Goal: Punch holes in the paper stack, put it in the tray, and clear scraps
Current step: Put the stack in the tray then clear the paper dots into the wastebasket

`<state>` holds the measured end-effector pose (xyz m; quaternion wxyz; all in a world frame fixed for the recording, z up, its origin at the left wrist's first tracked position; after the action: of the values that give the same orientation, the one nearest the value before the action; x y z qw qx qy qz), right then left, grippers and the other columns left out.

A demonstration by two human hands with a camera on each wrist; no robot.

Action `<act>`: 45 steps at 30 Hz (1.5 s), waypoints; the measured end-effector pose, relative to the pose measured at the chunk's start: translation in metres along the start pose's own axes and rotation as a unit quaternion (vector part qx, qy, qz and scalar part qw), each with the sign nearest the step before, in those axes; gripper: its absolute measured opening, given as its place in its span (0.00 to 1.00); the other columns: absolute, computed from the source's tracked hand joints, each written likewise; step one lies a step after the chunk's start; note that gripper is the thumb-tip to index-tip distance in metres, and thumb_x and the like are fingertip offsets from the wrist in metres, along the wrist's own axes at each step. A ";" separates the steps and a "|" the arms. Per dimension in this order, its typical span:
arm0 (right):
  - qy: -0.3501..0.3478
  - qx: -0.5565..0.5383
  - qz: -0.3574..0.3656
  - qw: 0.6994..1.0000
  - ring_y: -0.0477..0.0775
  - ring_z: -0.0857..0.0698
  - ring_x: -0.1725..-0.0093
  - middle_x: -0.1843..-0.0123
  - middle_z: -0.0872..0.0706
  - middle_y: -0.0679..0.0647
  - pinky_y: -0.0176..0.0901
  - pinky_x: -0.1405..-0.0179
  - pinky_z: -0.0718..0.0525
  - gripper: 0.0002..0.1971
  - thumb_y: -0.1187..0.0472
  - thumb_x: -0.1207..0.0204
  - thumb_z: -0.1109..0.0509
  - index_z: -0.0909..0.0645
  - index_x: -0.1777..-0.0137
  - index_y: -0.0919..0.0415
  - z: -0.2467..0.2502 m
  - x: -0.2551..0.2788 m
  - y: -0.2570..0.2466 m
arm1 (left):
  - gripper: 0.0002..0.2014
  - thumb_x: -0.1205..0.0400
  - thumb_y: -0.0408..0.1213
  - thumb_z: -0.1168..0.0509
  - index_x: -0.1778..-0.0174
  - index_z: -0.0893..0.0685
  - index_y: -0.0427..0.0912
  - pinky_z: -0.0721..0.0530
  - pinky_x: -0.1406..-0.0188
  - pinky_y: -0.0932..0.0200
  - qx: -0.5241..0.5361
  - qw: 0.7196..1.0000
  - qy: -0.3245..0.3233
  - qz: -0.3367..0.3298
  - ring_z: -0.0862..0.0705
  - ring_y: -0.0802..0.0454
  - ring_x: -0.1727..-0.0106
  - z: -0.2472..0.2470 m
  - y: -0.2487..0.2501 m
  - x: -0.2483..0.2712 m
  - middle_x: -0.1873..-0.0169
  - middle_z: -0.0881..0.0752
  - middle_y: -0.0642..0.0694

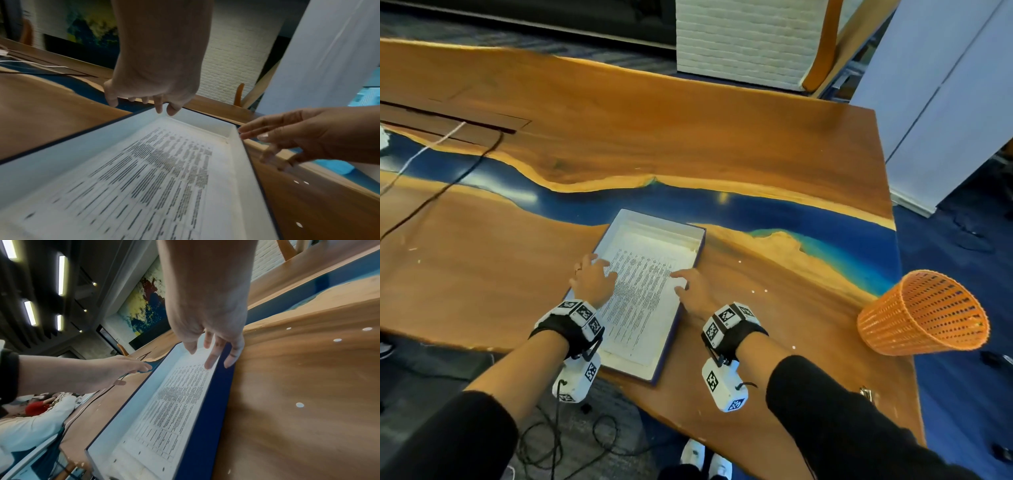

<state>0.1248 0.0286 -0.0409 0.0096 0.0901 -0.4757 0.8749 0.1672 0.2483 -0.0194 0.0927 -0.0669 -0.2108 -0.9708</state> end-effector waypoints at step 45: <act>0.210 0.177 -0.186 0.944 0.58 0.16 0.57 0.60 0.15 0.55 0.76 0.40 0.24 0.05 0.68 0.28 0.29 0.14 0.63 0.63 0.162 0.268 0.241 | 0.71 0.39 0.52 0.19 0.18 0.67 0.32 0.43 0.19 0.42 -0.408 0.751 -0.267 -0.446 0.64 0.41 0.16 -0.255 0.214 0.234 0.18 0.69 0.38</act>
<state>-0.1398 -0.2565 -0.1107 0.2557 -0.0081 -0.2756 0.9266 -0.0396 -0.0865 -0.1249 -0.4467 -0.2530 0.1830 -0.8384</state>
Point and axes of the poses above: each hand's wrist, its own x-axis away from the middle knuckle, its own z-axis out of the back of the hand, y = z × x, the point moved 10 cm from there along -x, towards the middle knuckle
